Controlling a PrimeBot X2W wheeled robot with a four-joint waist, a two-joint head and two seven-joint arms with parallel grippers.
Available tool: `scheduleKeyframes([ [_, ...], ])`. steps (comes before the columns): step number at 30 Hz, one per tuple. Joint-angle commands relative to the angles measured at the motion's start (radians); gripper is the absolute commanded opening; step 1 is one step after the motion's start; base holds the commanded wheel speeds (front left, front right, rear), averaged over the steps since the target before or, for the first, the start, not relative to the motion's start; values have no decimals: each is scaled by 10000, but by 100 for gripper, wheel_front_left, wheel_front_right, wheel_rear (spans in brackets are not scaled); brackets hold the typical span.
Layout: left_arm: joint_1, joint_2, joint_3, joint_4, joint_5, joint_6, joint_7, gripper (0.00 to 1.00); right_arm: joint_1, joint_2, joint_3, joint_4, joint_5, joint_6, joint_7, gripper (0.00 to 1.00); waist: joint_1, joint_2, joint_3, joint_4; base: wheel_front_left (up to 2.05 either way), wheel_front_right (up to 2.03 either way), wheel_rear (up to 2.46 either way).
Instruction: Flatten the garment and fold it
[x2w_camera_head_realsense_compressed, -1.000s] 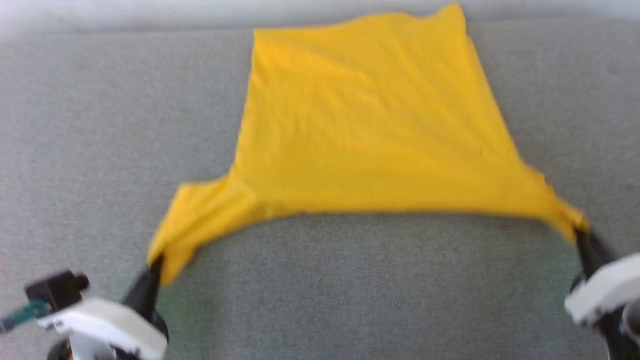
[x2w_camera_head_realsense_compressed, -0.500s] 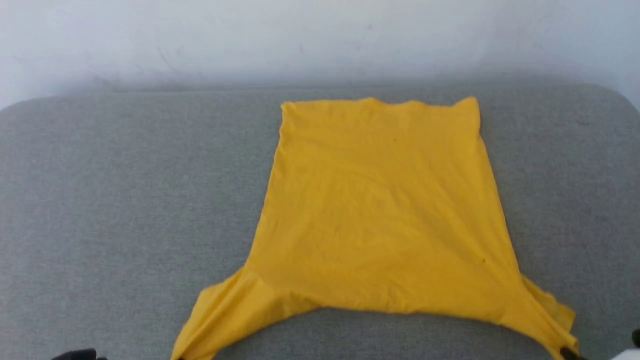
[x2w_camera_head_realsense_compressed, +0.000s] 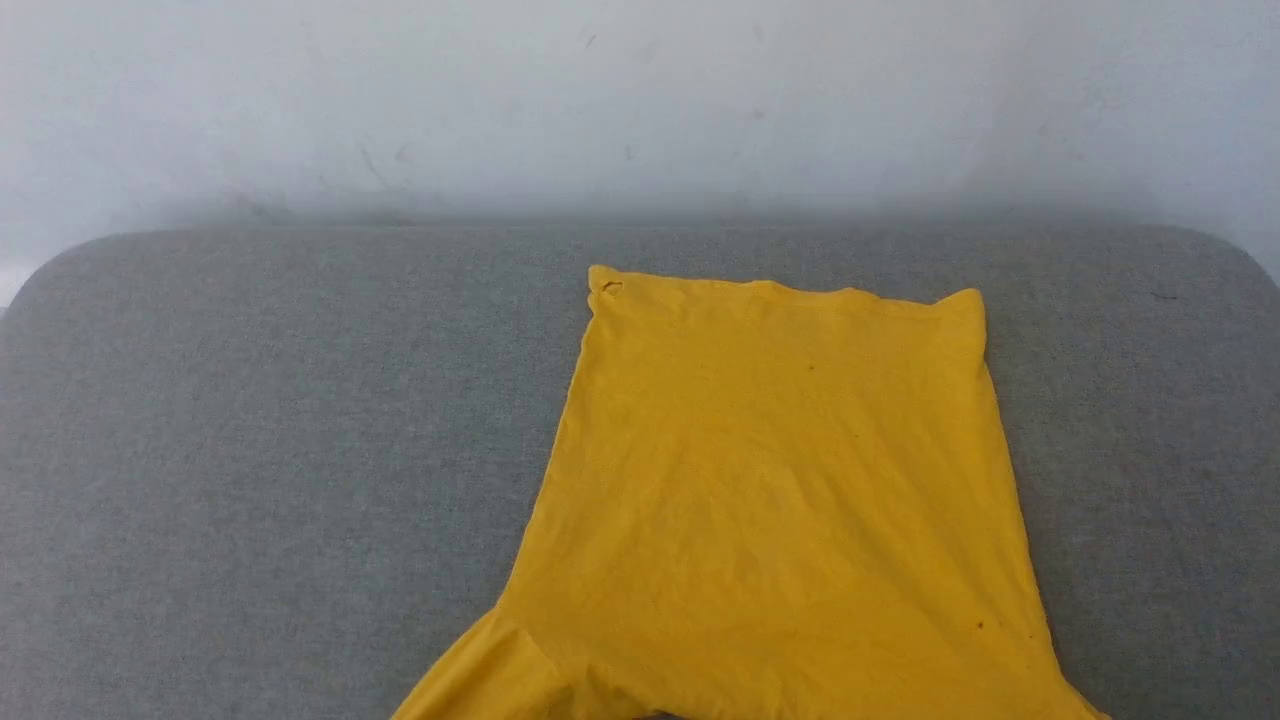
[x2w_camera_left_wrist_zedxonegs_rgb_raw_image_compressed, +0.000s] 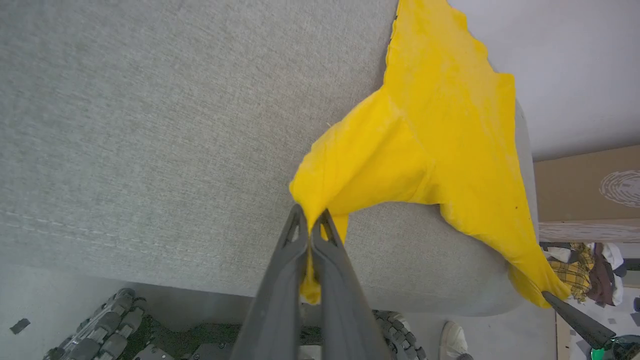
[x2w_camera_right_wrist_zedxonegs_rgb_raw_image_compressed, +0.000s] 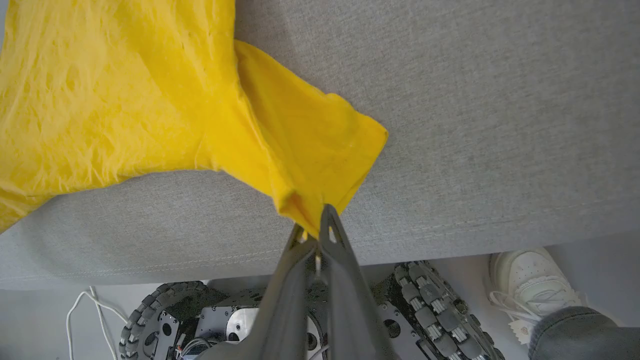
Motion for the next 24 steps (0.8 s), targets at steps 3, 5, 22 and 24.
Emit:
scheduleKeyframes([
  [3,139,-37,68,-321,-223,-109,-33,0,115,-3,-95,-200,116,-7,45,0,1,-1,-57,-6,0,0,0],
  [5,41,-18,89,-422,-143,-159,-133,0,-16,-3,-75,-320,-29,-7,-119,0,1,-1,-50,-9,0,0,0],
  [22,-2335,-195,-513,183,514,-1002,-970,0,-2530,-3,703,1733,-2953,-7,-2513,100,1,-1,823,-10,0,0,0],
  [24,-2455,-195,-520,240,580,-1058,-1064,0,-2786,-3,787,1343,-3051,-7,-2785,100,1,-1,918,10,0,0,0],
])
